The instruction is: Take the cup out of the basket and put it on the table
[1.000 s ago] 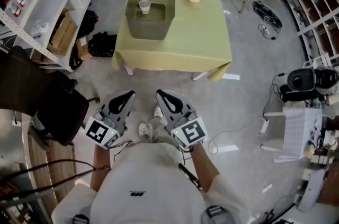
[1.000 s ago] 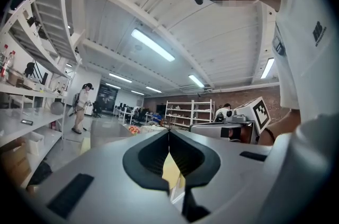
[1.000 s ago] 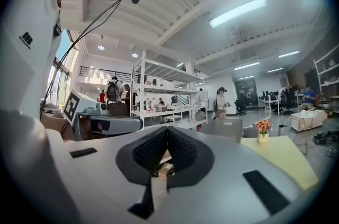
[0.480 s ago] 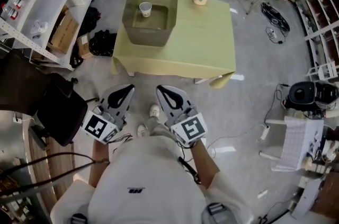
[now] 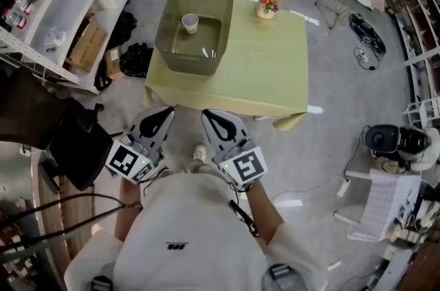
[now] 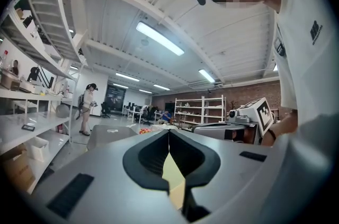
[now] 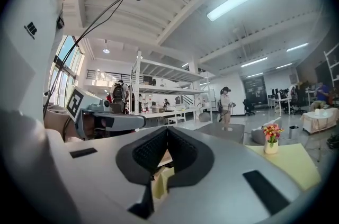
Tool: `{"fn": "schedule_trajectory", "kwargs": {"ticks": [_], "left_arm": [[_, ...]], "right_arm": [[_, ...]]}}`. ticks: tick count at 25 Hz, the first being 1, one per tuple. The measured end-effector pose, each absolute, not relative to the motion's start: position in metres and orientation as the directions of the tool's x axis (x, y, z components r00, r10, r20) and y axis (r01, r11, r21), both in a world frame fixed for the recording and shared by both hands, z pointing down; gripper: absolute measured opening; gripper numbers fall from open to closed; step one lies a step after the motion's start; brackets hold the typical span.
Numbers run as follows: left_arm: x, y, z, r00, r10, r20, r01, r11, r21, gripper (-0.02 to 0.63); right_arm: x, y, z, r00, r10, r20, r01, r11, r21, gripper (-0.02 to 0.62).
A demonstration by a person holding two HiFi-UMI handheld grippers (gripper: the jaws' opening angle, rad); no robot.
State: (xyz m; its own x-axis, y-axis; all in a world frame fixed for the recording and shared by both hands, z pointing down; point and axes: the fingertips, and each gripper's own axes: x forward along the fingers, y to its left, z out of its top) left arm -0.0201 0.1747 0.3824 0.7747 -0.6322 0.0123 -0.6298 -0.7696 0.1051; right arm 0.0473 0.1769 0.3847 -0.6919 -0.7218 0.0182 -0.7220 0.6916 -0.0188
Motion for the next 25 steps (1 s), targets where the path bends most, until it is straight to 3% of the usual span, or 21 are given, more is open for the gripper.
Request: {"fn": "schedule_trajectory", "kwargs": {"ticks": [25], "left_arm": [[-0.020, 0.025, 0.385, 0.784, -0.621, -0.001, -0.619, -0.781, 0.084, 0.012]], "right_arm": [[0.042, 0.024, 0.392, -0.690, -0.724, 0.024, -0.724, 0.690, -0.001, 0.008]]}}
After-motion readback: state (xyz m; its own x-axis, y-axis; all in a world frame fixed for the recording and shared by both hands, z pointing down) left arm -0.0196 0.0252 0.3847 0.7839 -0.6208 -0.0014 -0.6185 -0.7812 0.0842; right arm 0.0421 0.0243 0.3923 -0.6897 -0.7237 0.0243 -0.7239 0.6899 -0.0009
